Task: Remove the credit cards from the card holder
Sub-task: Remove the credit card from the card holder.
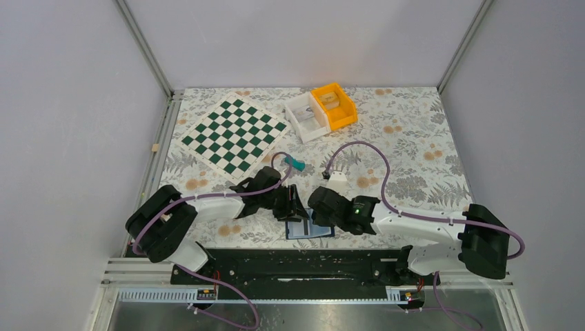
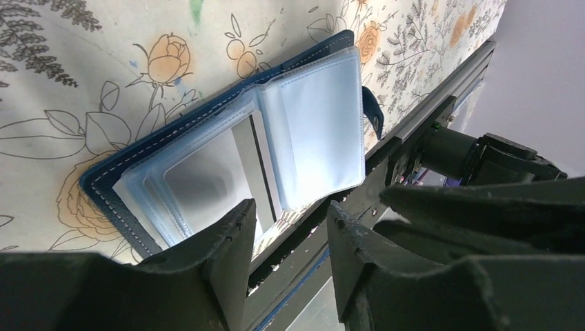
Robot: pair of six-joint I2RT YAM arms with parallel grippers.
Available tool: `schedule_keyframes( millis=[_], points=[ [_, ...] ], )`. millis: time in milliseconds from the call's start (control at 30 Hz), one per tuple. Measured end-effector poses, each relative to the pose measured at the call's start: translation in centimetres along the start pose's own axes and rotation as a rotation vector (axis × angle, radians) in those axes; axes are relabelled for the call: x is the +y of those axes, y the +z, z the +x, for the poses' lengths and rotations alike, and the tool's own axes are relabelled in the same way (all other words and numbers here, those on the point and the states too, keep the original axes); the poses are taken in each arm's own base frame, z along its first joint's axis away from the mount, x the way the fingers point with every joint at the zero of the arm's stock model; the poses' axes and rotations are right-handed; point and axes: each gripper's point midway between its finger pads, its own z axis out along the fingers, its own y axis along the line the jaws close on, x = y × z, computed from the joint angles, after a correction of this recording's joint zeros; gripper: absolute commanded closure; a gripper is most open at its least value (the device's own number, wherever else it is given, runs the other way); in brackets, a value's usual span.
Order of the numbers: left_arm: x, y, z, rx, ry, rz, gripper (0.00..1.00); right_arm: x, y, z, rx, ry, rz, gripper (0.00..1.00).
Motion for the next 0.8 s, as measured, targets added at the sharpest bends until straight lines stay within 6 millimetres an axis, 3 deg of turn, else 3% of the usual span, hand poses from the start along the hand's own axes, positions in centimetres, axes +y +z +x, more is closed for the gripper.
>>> schedule_keyframes(
  millis=[133, 267, 467, 533, 800],
  points=[
    [0.3, -0.2, -0.1, -0.01, -0.006, -0.02, 0.58, 1.5, 0.0, 0.1, 0.007, 0.034, -0.091, 0.7],
    [0.0, -1.2, -0.4, -0.044, 0.0, -0.035, 0.59, 1.3, 1.0, 1.0, 0.025, 0.051, -0.152, 0.71],
    [0.0, -2.1, -0.7, -0.084, 0.005, -0.062, 0.64, -1.8, 3.5, 2.7, 0.067, 0.139, -0.234, 0.71],
    [0.5, -2.1, -0.7, -0.086, -0.002, -0.082, 0.67, -1.9, 3.6, 2.9, 0.083, 0.145, -0.263, 0.71],
    [1.4, -2.1, -0.8, -0.099, -0.006, -0.122, 0.88, 1.3, 2.5, 2.1, 0.096, 0.128, -0.445, 0.71]
  ],
)
